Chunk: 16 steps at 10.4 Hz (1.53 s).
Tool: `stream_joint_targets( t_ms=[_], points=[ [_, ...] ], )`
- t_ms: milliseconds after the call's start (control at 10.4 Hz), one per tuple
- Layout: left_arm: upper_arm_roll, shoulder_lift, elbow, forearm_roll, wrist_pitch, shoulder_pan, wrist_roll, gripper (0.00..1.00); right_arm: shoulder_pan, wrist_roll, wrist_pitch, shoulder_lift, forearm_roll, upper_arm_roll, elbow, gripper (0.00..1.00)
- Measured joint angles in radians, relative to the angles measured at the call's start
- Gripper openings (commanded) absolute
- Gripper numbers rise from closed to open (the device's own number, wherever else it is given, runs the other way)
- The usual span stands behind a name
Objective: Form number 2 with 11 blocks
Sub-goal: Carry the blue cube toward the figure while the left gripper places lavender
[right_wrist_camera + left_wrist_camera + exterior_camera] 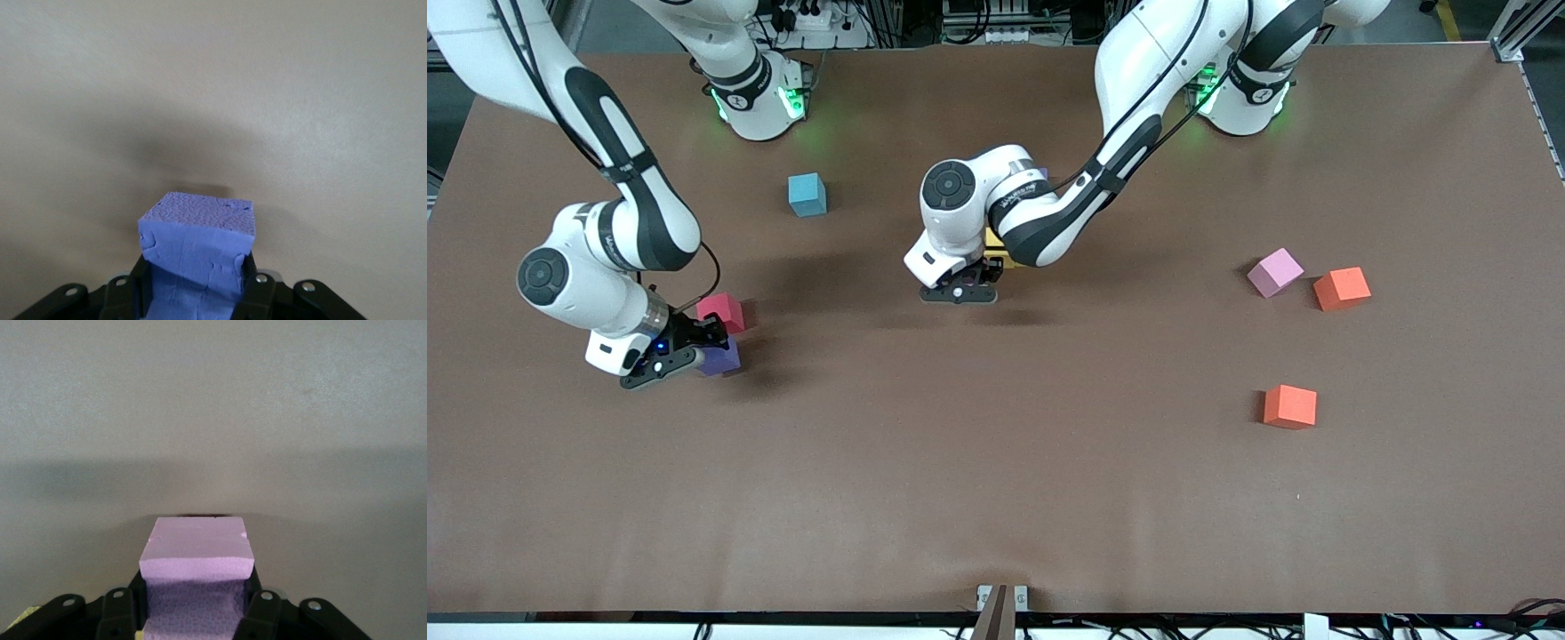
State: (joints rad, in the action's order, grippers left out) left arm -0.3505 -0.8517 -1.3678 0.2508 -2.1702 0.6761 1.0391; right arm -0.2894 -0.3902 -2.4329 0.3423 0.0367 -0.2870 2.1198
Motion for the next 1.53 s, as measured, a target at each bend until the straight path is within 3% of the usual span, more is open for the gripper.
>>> stream_joint_targets(
  t_ms=[288, 767, 863, 958, 1054, 1533],
  points=[
    [0.002, -0.002, 0.000, -0.030, -0.027, -0.001, 0.000, 0.11, 0.065, 0.078, 0.038, -0.060, 0.000, -0.005, -0.003, 0.50],
    [0.004, -0.019, 0.000, -0.036, -0.035, -0.001, 0.000, 0.12, 0.167, 0.235, 0.038, -0.059, -0.001, -0.006, -0.002, 0.50],
    [0.004, -0.021, 0.000, -0.036, -0.035, -0.001, 0.000, 0.22, 0.171, 0.243, 0.038, -0.059, -0.001, -0.006, -0.002, 0.50],
    [0.004, -0.023, 0.000, -0.036, -0.035, -0.001, 0.000, 0.68, 0.171, 0.245, 0.038, -0.059, -0.001, -0.006, -0.002, 0.50],
    [0.005, -0.025, 0.000, -0.036, -0.035, -0.001, -0.001, 1.00, 0.171, 0.245, 0.037, -0.057, -0.001, -0.006, -0.002, 0.50],
    [0.005, -0.024, 0.010, -0.036, -0.044, -0.002, -0.011, 1.00, 0.191, 0.257, 0.036, -0.048, -0.001, -0.009, -0.004, 0.50]
  ],
)
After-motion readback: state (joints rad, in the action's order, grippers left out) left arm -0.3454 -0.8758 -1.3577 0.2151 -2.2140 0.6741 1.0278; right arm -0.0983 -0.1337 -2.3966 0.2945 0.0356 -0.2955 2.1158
